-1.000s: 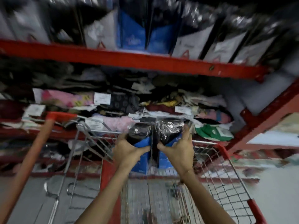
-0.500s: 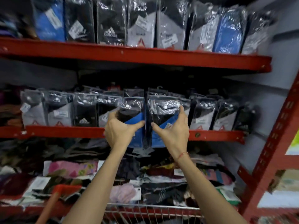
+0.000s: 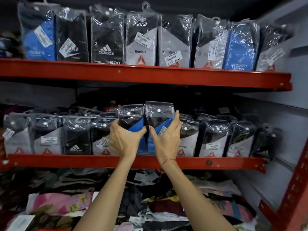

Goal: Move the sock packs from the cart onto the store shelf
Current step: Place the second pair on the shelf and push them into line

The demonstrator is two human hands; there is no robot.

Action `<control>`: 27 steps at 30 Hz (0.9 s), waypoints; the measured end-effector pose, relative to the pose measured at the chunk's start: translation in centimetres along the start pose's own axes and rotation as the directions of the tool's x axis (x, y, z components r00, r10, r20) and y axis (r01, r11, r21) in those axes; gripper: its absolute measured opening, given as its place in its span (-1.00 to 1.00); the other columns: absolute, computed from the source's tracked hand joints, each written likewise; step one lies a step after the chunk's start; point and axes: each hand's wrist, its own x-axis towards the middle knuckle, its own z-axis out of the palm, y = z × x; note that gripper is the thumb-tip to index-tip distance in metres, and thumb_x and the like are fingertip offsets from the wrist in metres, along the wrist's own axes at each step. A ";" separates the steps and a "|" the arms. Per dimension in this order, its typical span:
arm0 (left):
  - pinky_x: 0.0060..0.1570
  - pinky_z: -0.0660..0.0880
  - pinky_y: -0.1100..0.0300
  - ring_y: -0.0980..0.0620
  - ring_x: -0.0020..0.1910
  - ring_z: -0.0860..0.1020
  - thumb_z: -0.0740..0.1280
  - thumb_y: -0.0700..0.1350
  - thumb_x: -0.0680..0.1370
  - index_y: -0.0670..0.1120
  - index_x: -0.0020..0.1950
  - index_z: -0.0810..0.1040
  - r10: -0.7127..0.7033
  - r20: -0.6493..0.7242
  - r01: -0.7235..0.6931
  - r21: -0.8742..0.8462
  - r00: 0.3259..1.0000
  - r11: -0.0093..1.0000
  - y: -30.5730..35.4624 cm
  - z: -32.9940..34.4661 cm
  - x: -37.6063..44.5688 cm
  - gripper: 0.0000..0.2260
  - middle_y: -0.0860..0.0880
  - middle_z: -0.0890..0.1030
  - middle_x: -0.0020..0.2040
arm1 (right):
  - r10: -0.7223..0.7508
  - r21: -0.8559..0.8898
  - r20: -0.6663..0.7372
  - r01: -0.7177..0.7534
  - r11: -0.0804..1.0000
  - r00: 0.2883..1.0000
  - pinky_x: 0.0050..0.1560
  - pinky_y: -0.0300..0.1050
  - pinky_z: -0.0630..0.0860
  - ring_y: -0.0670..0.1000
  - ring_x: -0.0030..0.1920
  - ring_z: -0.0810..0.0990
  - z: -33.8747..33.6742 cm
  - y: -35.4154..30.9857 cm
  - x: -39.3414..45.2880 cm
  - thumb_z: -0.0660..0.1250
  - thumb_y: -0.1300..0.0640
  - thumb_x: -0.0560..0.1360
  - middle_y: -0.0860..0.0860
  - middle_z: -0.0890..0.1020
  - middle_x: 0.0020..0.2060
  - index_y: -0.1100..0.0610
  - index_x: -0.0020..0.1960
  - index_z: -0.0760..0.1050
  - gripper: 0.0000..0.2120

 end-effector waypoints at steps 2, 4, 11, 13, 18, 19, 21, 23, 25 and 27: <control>-0.29 0.42 0.15 -0.16 -0.07 0.64 0.52 0.35 0.09 -0.17 0.21 0.46 0.024 -0.016 -0.024 0.024 1.000 0.999 0.0 0.5 0.4 -0.13 -0.13 0.62 0.06 | 0.004 0.001 0.003 -0.004 1.000 1.000 0.25 0.05 0.51 0.15 0.39 0.38 0.7 0.3 0.1 0.44 -0.08 0.43 0.11 0.23 0.44 0.08 0.55 -0.06 -0.09; -0.26 0.47 0.12 -0.15 -0.05 0.63 0.54 0.31 0.12 -0.19 0.23 0.44 0.056 0.003 -0.056 0.059 0.998 0.997 -0.4 0.8 0.0 -0.13 -0.14 0.61 0.07 | -0.020 -0.010 0.025 0.021 1.000 0.999 0.27 0.10 0.50 0.16 0.40 0.36 1.2 1.1 -0.5 0.40 -0.08 0.47 0.15 0.20 0.45 0.14 0.56 -0.07 -0.11; 0.14 0.50 -0.02 -0.19 0.34 0.44 0.50 0.20 0.33 -0.25 0.48 0.19 0.083 0.207 -0.110 0.127 0.975 0.986 -2.9 1.3 -2.6 -0.08 -0.21 0.41 0.41 | 0.003 -0.140 0.190 0.024 0.990 0.982 0.29 0.04 0.49 0.17 0.47 0.26 1.6 3.9 -3.4 0.25 -0.17 0.53 0.21 0.05 0.51 0.11 0.49 -0.32 -0.11; 0.27 0.42 0.00 -0.18 0.44 0.31 0.49 0.17 0.36 -0.26 0.53 0.06 0.095 0.259 -0.135 0.140 0.961 0.981 -2.6 0.8 -2.6 -0.03 -0.23 0.29 0.48 | -0.005 -0.197 0.218 0.049 0.979 0.976 0.39 0.01 0.41 0.16 0.52 0.13 1.2 4.0 -3.4 0.23 -0.17 0.54 0.21 -0.02 0.54 0.19 0.51 -0.30 -0.11; 0.34 0.41 -0.07 -0.23 0.49 0.20 0.52 0.05 0.37 -0.30 0.53 0.06 0.341 0.241 -0.392 0.208 0.909 0.896 -1.5 -1.0 -3.2 -0.06 -0.27 0.14 0.53 | -0.269 -0.318 0.231 0.334 0.887 0.935 0.48 -0.07 0.10 0.17 0.55 -0.03 -1.0 3.1 -1.9 0.34 -0.05 0.53 0.24 0.02 0.54 0.34 0.53 -0.06 -0.15; 0.32 0.44 -0.08 -0.24 0.49 0.20 0.53 0.02 0.37 -0.28 0.53 0.07 0.400 0.215 -0.442 0.216 0.891 0.870 -1.5 -1.3 -3.0 -0.06 -0.27 0.14 0.53 | -0.330 -0.358 0.269 0.412 0.838 0.905 0.51 -0.01 0.04 0.18 0.55 -0.03 -1.5 2.9 -1.2 0.38 -0.04 0.49 0.24 0.06 0.54 0.33 0.53 -0.03 -0.13; 0.35 0.41 -0.12 -0.26 0.51 0.16 0.55 0.00 0.33 -0.23 0.55 0.02 0.514 0.216 -0.556 0.257 0.830 0.790 -1.6 -1.8 -2.0 -0.01 -0.27 0.12 0.54 | -0.381 -0.488 0.384 0.535 0.690 0.841 0.54 0.15 -0.05 0.21 0.55 -0.03 -2.3 2.9 0.1 0.48 -0.07 0.39 0.19 0.09 0.54 0.22 0.55 -0.02 -0.03; 0.47 0.15 -0.20 -0.21 0.56 0.01 0.55 0.09 0.30 -0.16 0.57 -0.08 0.577 0.373 -0.686 0.349 0.727 0.638 -1.8 -1.9 -0.4 0.08 -0.22 0.03 0.58 | -0.294 -0.603 0.482 0.556 0.572 0.825 0.47 0.38 -0.19 0.27 0.54 -0.16 -2.7 3.1 1.0 0.52 -0.06 0.33 0.14 -0.01 0.57 0.04 0.57 -0.15 0.08; 0.49 -0.09 -0.29 -0.14 0.57 -0.16 0.51 0.19 0.30 -0.09 0.55 -0.24 0.528 0.561 -0.769 0.428 0.638 0.474 -2.3 -1.5 0.8 0.14 -0.15 -0.12 0.59 | -0.183 -0.660 0.492 0.502 0.559 0.851 0.32 0.58 -0.27 0.35 0.51 -0.27 -2.3 3.6 1.1 0.49 0.09 0.37 0.07 -0.13 0.58 -0.11 0.53 -0.33 0.12; 0.47 -0.17 -0.31 -0.13 0.56 -0.22 0.50 0.22 0.29 -0.06 0.54 -0.31 0.469 0.642 -0.792 0.438 0.607 0.425 -3.0 -0.9 1.7 0.18 -0.13 -0.20 0.59 | -0.139 -0.667 0.480 0.463 0.583 0.866 0.26 0.66 -0.18 0.38 0.50 -0.26 -1.7 4.1 1.3 0.48 0.16 0.39 0.01 -0.16 0.58 -0.18 0.48 -0.45 0.16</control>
